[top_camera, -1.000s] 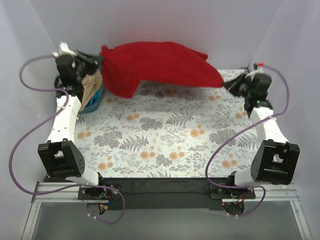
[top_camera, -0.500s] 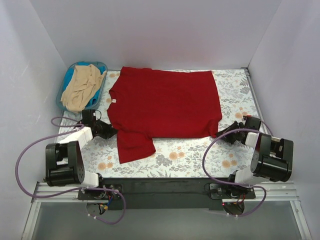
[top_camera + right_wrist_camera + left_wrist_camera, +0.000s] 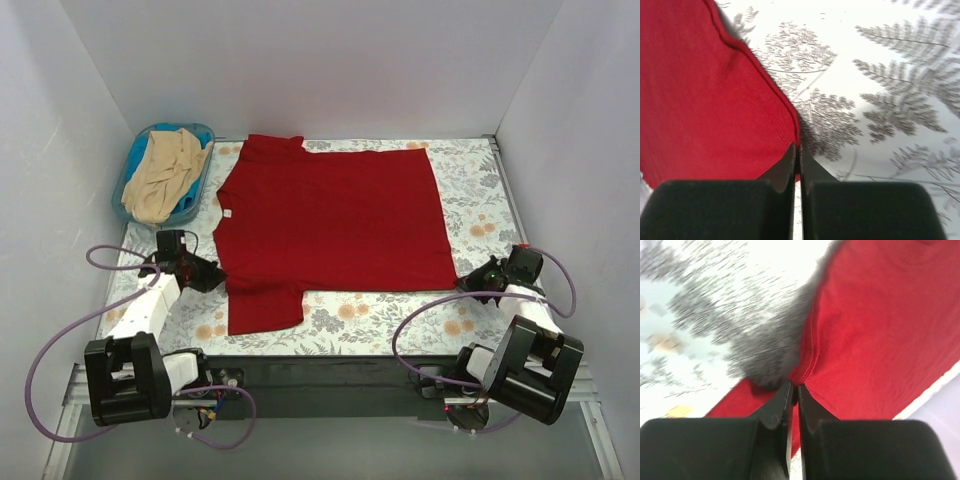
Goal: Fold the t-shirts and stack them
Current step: Flatten the tshirt out, then fold the tshirt
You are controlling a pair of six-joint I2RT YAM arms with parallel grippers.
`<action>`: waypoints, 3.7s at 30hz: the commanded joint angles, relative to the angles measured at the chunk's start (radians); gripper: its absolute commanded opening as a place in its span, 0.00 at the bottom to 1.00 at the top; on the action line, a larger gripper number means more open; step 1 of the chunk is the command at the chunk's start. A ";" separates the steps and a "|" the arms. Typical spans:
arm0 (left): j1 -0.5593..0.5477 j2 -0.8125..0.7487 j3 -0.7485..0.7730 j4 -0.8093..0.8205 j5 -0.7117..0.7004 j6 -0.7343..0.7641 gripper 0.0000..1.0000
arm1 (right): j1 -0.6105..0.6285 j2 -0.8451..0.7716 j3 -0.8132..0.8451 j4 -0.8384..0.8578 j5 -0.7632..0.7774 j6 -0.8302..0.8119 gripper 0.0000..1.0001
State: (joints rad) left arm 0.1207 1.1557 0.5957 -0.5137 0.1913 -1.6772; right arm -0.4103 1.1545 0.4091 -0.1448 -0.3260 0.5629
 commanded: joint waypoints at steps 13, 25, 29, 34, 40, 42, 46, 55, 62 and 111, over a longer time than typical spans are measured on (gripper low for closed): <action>0.005 -0.050 -0.090 -0.008 -0.007 0.010 0.53 | -0.050 0.024 0.059 -0.076 0.027 -0.087 0.01; -0.041 -0.243 -0.123 -0.091 -0.128 -0.065 0.58 | -0.044 0.036 0.039 -0.021 0.019 -0.086 0.01; -0.050 -0.185 -0.146 -0.034 -0.081 -0.049 0.52 | -0.044 0.040 0.034 -0.007 0.016 -0.077 0.01; -0.075 -0.123 -0.136 -0.012 -0.085 -0.052 0.45 | -0.042 0.042 0.037 -0.001 0.015 -0.072 0.01; -0.108 -0.136 -0.143 0.018 -0.079 -0.044 0.45 | -0.042 0.040 0.028 0.013 0.012 -0.061 0.01; -0.107 -0.130 -0.154 0.027 -0.084 -0.049 0.45 | -0.041 0.043 0.028 0.016 0.013 -0.061 0.01; -0.107 -0.108 -0.168 0.061 -0.082 -0.052 0.35 | -0.041 0.045 0.025 0.022 0.007 -0.055 0.01; -0.107 -0.082 -0.111 0.081 -0.079 -0.013 0.00 | -0.041 0.033 0.030 0.025 0.005 -0.049 0.01; -0.107 -0.102 -0.059 0.055 -0.069 0.004 0.00 | -0.041 0.001 0.043 0.025 -0.004 -0.031 0.01; 0.003 0.460 0.430 0.113 0.068 -0.016 0.00 | 0.146 0.493 0.629 0.044 0.041 0.086 0.01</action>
State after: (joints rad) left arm 0.1051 1.6081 0.9852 -0.4164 0.2462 -1.6848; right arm -0.2657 1.6360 0.9817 -0.1246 -0.3088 0.6441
